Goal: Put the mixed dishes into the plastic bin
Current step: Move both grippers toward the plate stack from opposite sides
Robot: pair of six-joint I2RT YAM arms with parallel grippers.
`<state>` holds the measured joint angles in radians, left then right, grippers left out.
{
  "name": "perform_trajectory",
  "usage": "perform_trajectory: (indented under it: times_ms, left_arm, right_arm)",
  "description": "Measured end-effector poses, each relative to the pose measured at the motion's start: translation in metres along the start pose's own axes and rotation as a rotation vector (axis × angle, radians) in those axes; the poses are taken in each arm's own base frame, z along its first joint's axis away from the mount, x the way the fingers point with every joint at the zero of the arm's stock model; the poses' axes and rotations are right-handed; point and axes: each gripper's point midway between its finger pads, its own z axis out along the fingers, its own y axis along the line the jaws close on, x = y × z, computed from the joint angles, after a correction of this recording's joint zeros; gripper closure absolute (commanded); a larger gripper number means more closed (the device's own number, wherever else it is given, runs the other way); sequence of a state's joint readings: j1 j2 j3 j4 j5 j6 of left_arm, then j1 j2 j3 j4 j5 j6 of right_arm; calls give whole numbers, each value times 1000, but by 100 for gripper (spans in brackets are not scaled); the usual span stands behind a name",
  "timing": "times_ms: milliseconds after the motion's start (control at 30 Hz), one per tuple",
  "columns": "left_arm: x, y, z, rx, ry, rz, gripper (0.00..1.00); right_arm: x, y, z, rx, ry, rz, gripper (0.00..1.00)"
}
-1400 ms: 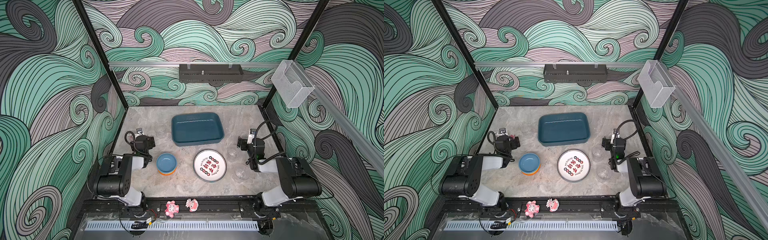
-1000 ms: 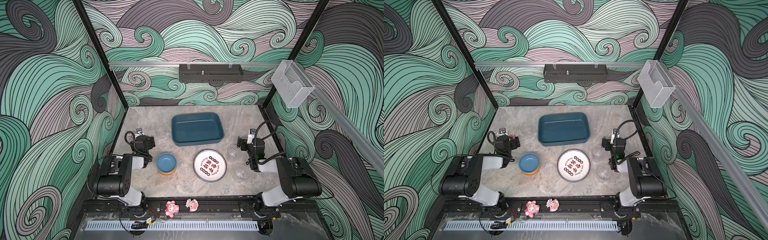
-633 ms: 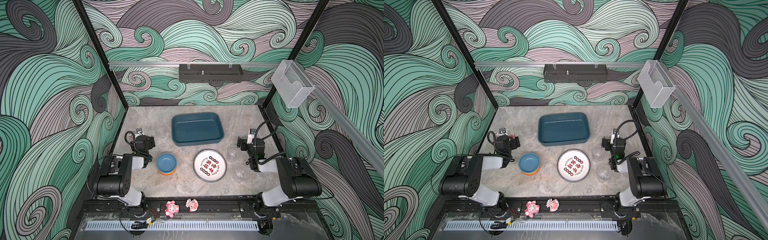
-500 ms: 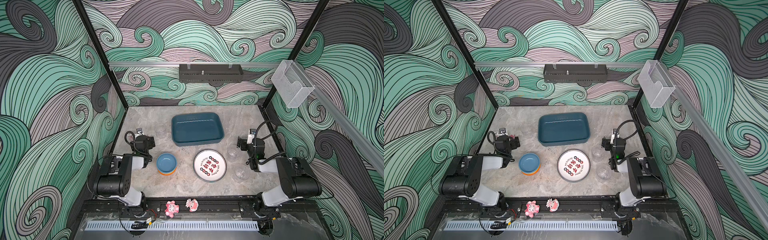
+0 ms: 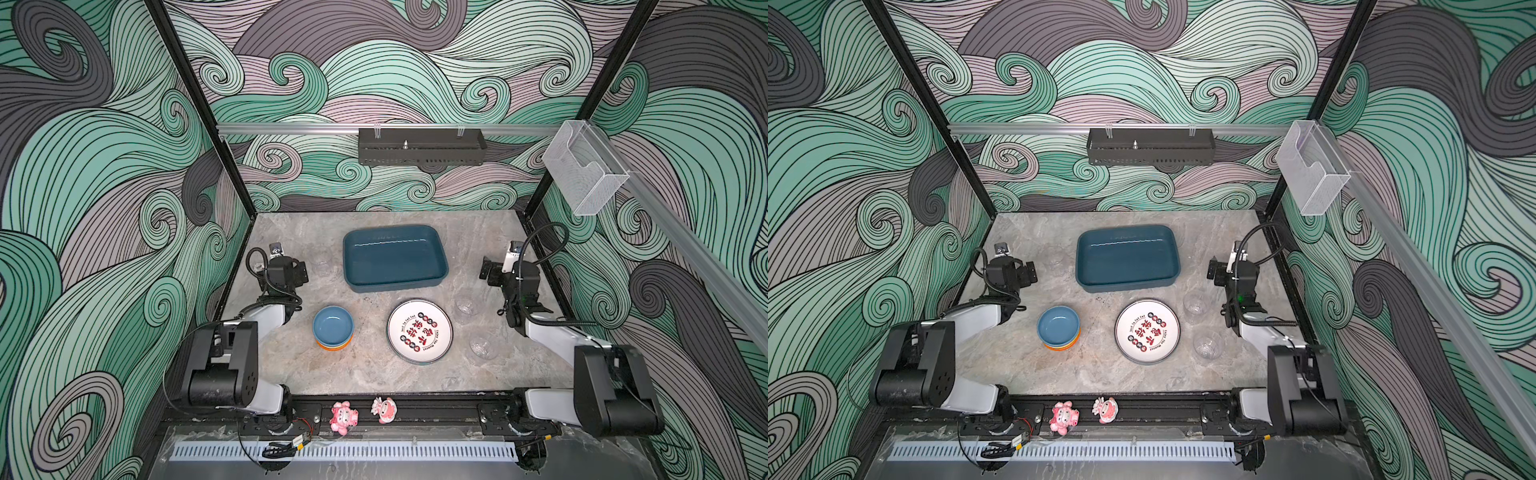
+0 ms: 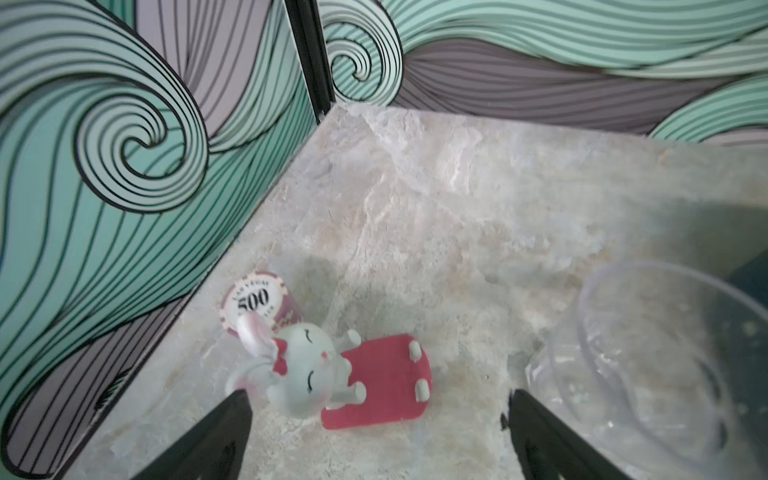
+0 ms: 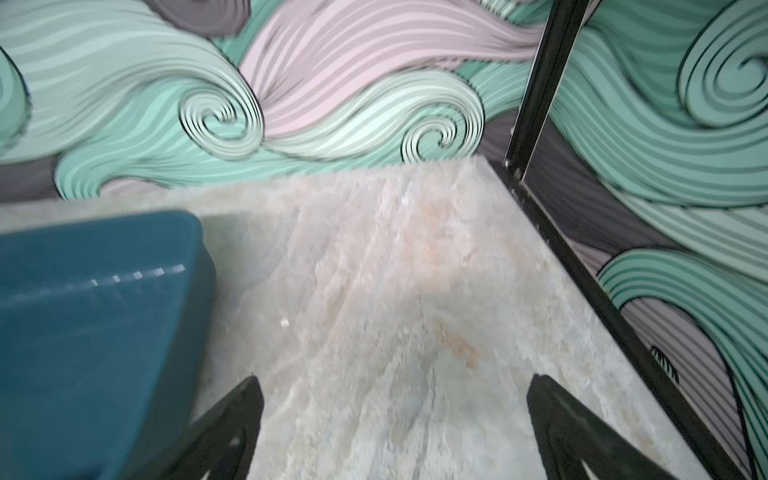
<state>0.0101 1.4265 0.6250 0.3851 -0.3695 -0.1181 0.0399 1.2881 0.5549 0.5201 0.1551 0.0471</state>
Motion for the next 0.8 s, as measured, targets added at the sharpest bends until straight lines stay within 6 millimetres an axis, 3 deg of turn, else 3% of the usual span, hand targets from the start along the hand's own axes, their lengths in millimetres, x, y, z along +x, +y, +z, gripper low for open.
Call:
perform_trajectory:
  times_ms: [133,233,333,400,467,567,667,800]
  left_arm:
    - [-30,4,-13,-15,-3,-73,2]
    - [-52,2,-18,-13,23,-170,1]
    - [-71,-2,-26,7,62,-286,3]
    - [-78,-10,-31,53,97,-330,11]
    - [-77,-22,-37,118,147,-349,20]
    - [-68,-45,-52,252,258,-363,26]
    - [-54,-71,-74,410,389,-383,29]
    - [-31,-103,-113,600,566,-390,33]
  right_arm:
    - [-40,1,-19,-15,-44,92,1]
    - [-58,5,-33,-50,-32,189,1]
    - [-62,9,-47,-78,22,355,2]
    - [-60,14,-54,-124,54,449,17]
    - [-54,24,-57,-182,107,513,29]
    - [-39,43,-57,-258,250,575,35]
    - [-30,64,-63,-331,387,588,42]
    - [-24,94,-85,-430,528,551,48]
